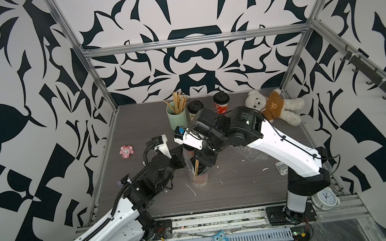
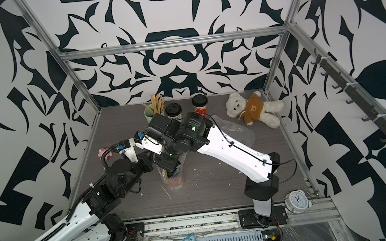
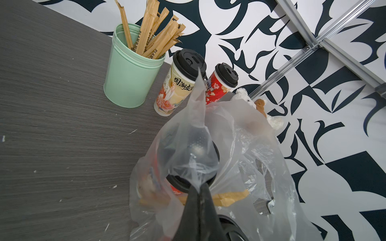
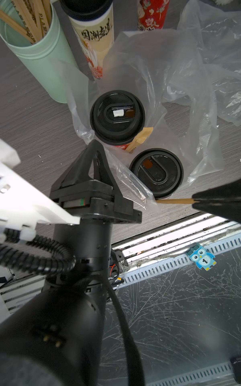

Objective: Pack milk tea into plastic carrier bags
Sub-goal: Place the straw in the plastic carrier bag.

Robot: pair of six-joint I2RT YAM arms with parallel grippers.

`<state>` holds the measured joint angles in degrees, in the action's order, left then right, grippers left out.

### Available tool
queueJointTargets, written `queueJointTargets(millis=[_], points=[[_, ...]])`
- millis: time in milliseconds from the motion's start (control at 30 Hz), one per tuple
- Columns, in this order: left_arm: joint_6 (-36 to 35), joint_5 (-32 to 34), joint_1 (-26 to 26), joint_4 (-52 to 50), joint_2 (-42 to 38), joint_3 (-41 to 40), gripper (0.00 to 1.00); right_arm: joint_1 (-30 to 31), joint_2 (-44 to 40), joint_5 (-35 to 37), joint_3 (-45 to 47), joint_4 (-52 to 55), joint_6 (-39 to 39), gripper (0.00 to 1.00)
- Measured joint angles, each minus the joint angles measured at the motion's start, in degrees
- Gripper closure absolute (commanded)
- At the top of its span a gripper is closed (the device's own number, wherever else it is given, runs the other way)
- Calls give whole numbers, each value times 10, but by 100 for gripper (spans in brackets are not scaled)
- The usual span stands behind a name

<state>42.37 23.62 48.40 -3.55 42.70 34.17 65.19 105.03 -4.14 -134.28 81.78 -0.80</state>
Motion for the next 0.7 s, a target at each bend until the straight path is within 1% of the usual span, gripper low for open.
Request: queueJointTargets(millis=[200,433,700], points=[[0,-1,0,4,0,0,100,2,-8,10,13,-11,10,100],[0,-1,0,4,0,0,100,2,-47,-12,130,-60,8,100],[0,-1,0,6,1,6,100,2,-73,-47,259,-154,-10,100]])
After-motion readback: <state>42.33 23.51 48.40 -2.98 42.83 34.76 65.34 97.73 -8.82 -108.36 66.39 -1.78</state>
